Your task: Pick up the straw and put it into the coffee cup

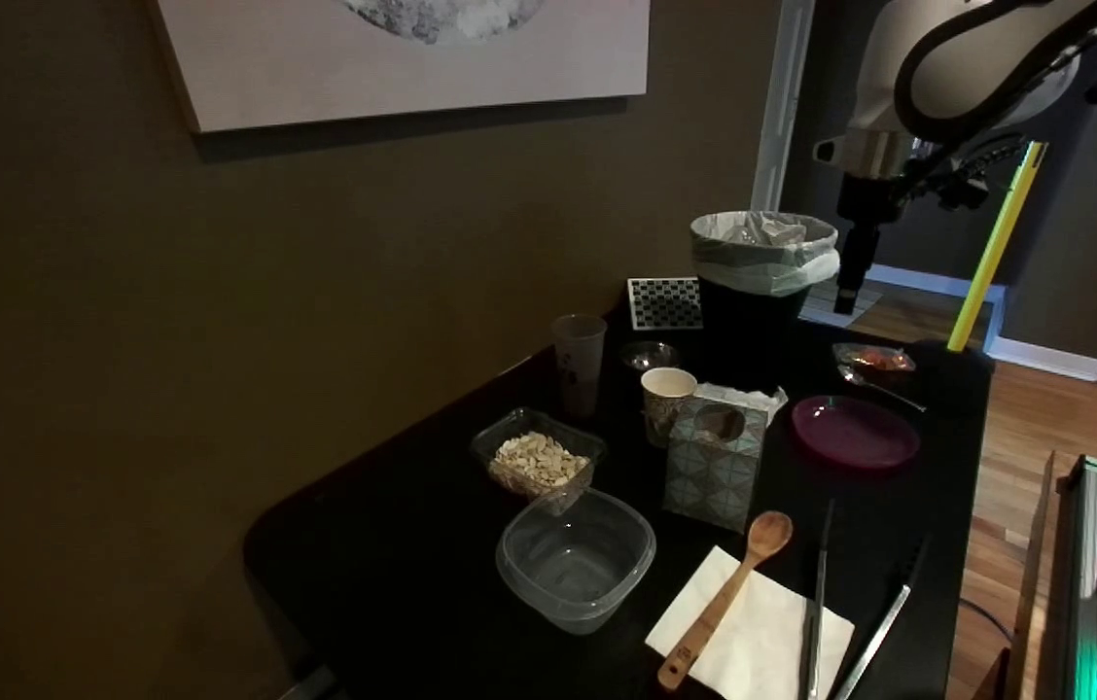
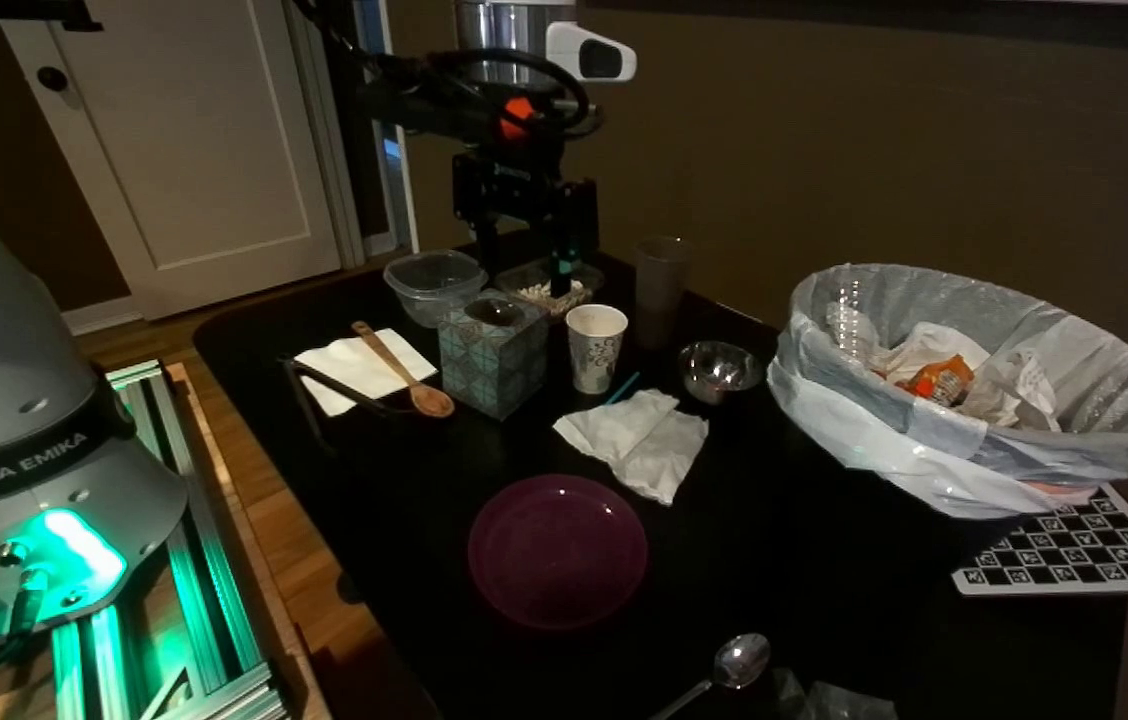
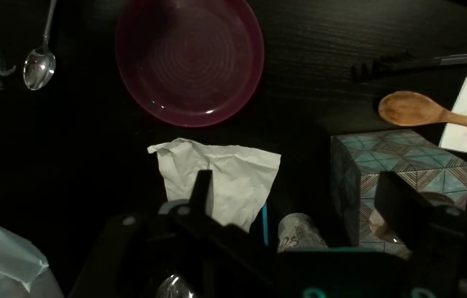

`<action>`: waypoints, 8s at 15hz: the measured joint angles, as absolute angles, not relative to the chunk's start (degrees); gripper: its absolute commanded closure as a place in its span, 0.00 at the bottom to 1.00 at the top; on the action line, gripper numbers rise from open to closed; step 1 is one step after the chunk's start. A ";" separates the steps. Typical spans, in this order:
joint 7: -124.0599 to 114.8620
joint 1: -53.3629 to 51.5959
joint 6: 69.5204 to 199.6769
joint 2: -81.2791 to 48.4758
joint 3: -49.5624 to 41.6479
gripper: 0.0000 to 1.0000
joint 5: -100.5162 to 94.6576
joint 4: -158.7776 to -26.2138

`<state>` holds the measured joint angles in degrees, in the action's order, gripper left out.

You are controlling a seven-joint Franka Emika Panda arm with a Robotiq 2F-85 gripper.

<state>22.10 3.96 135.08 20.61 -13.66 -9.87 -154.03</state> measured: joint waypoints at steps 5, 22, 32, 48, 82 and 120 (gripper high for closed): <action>21.99 4.34 135.53 19.98 -13.54 0.00 -9.90 -154.06; 61.41 -0.02 160.69 -3.85 -12.97 0.00 33.23 -152.64; 65.93 0.01 160.78 -11.10 -11.35 0.00 38.06 -148.44; 67.63 8.59 162.14 -32.37 -5.84 0.00 48.47 -131.89; 71.38 10.65 174.58 -33.15 5.98 0.00 48.89 -132.38; 70.80 15.56 190.56 -32.55 9.33 0.98 49.91 -132.76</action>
<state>70.80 15.56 190.56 -32.55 9.33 49.91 -132.76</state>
